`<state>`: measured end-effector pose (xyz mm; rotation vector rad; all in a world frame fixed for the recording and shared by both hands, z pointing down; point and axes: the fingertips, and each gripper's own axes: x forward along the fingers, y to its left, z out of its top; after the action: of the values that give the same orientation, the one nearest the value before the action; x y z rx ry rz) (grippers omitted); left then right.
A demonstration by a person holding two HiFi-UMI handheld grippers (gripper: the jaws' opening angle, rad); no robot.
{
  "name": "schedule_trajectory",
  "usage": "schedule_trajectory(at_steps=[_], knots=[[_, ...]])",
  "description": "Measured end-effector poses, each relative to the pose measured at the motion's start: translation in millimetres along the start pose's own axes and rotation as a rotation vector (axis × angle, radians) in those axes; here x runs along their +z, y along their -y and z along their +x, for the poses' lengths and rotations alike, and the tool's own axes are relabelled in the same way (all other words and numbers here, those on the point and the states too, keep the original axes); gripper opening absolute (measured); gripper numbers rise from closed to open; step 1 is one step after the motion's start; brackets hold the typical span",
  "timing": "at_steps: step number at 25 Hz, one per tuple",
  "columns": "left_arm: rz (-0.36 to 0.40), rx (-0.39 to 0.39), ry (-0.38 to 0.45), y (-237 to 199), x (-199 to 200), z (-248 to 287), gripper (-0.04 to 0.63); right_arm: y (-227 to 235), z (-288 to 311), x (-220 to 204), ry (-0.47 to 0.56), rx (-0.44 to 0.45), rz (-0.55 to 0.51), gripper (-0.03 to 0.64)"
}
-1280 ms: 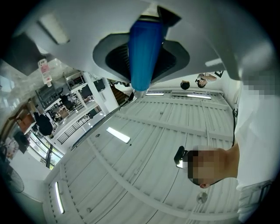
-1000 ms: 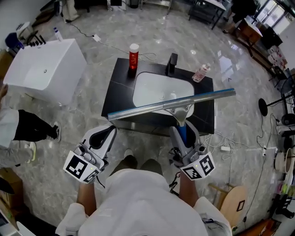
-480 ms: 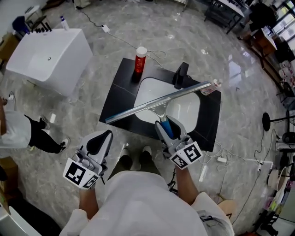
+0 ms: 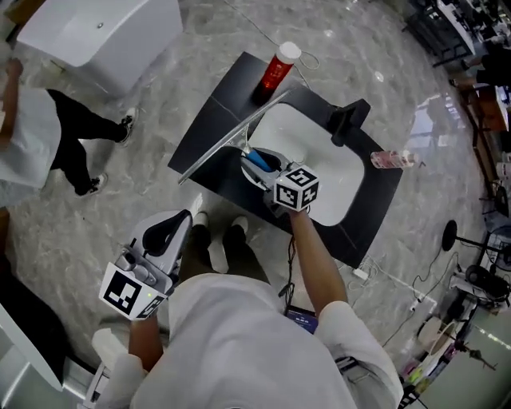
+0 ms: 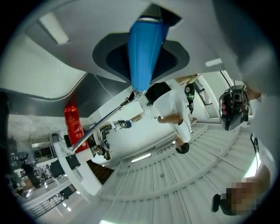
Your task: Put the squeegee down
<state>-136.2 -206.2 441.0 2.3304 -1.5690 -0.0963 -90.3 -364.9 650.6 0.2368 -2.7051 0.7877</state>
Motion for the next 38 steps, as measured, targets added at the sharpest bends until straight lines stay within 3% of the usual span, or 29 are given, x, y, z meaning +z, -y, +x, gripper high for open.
schedule_trajectory(at_steps=[5, 16, 21, 29, 32, 38], knots=[[-0.052, 0.062, -0.006, -19, -13, -4, -0.002, 25, 47, -22, -0.08, 0.057, 0.161, 0.144], [-0.065, 0.098, -0.003, -42, -12, -2, -0.002, 67, 84, -51, -0.14, -0.024, 0.321, 0.146], [-0.064, 0.091, -0.001, -45, -11, 2, -0.002, 72, 84, -50, -0.151, -0.058, 0.312, 0.154], [-0.055, 0.077, 0.0, -41, -7, 5, -0.002, 68, 78, -43, -0.154, -0.109, 0.222, 0.33], [-0.05, 0.071, 0.001, -39, -6, 4, -0.002, 67, 75, -41, -0.154, -0.127, 0.179, 0.359], [-0.031, 0.05, 0.008, -33, 0, 3, -0.002, 44, 38, 8, 0.0, -0.165, 0.035, 0.35]])
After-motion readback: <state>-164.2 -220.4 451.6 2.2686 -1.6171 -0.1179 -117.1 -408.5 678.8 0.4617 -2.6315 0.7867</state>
